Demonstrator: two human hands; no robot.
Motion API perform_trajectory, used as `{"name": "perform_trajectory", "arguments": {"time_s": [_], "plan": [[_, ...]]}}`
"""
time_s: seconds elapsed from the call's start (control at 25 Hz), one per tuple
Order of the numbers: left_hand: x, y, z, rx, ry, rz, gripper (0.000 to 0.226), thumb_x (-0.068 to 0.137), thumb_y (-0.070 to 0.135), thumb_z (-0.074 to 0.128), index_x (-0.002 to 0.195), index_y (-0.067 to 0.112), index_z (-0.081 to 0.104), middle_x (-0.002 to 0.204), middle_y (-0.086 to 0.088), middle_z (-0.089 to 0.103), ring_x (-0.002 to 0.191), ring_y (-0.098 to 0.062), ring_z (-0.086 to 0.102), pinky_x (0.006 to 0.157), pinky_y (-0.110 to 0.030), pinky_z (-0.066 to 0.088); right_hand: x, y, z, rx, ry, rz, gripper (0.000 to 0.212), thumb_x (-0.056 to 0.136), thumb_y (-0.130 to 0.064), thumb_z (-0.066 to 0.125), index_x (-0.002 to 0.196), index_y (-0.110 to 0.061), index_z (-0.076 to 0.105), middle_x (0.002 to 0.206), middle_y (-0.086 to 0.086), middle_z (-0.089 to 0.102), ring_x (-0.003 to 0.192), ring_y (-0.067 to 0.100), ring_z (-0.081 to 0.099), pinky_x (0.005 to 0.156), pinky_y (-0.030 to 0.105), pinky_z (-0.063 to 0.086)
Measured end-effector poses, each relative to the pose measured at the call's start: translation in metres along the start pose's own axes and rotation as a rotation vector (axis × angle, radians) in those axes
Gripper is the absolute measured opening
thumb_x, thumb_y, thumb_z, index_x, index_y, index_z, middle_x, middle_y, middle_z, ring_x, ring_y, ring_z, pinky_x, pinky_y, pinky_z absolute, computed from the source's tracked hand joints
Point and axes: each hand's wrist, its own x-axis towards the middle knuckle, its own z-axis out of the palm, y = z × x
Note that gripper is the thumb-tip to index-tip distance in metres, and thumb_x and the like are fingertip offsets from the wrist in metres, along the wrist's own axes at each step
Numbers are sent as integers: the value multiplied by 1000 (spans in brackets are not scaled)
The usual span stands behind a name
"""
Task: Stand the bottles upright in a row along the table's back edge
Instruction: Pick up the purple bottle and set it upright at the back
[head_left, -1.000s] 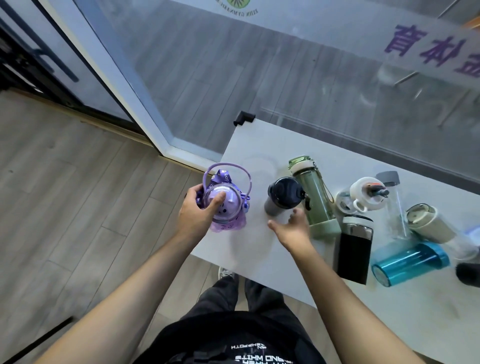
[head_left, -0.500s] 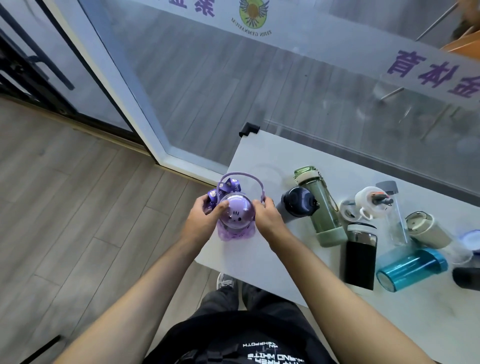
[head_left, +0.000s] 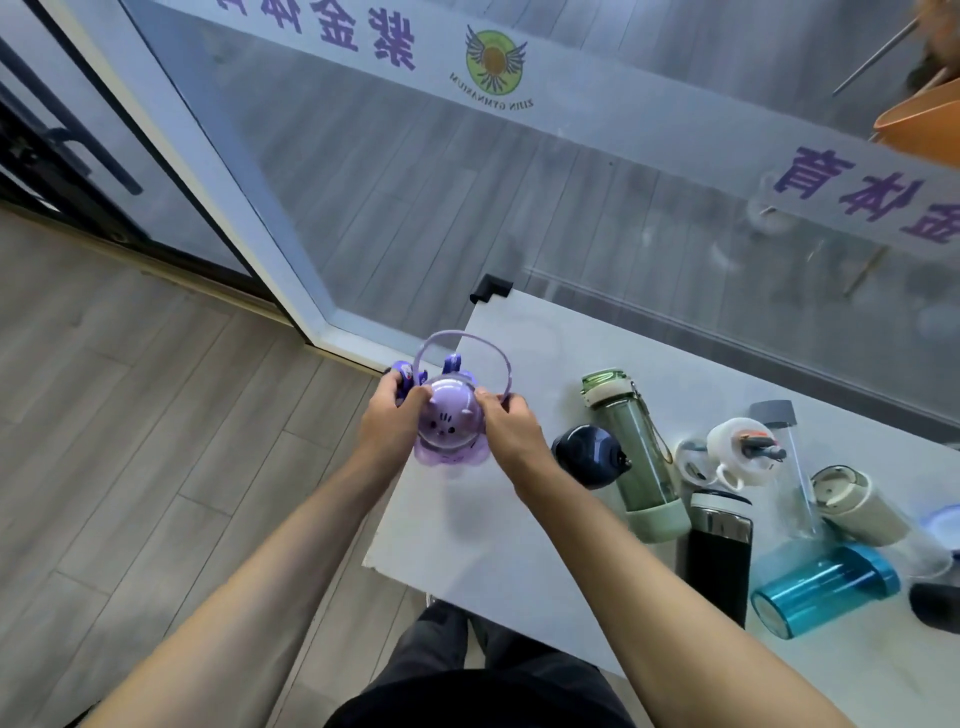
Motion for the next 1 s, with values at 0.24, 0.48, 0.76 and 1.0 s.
{"name": "perform_trajectory", "arguments": {"time_s": [0.24,0.48,0.76,1.0], "plan": [[57,105,53,-16,-154,181,32,73,29,58,99,10,60,82,8,63,73,-7,58,74,-26,46,31,-73,-64,149,165,-234,29,98,-41,56,109,-14,60,91,-9,64,78,1,58,65,19,41],[91,113,105,-35,-229,193,29,74,19,60,101,11,65,88,2,70,79,-11,65,78,-27,52,72,-74,-108,168,216,-223,24,97,-39,57,107,-18,59,92,-10,64,83,4,60,69,19,43],[114,82,116,65,-173,-26,19,72,28,58,81,11,58,72,1,53,71,-19,46,72,-36,38,115,-55,-100,103,102,11,41,92,-46,56,113,-11,59,107,8,63,108,30,63,99,49,52],[128,90,124,62,-92,-4,23,79,43,70,86,24,59,81,10,65,76,-14,60,72,-29,47,123,-68,-108,11,125,-127,71,94,-51,54,156,-34,22,122,-5,54,119,21,56,99,31,43]]}}
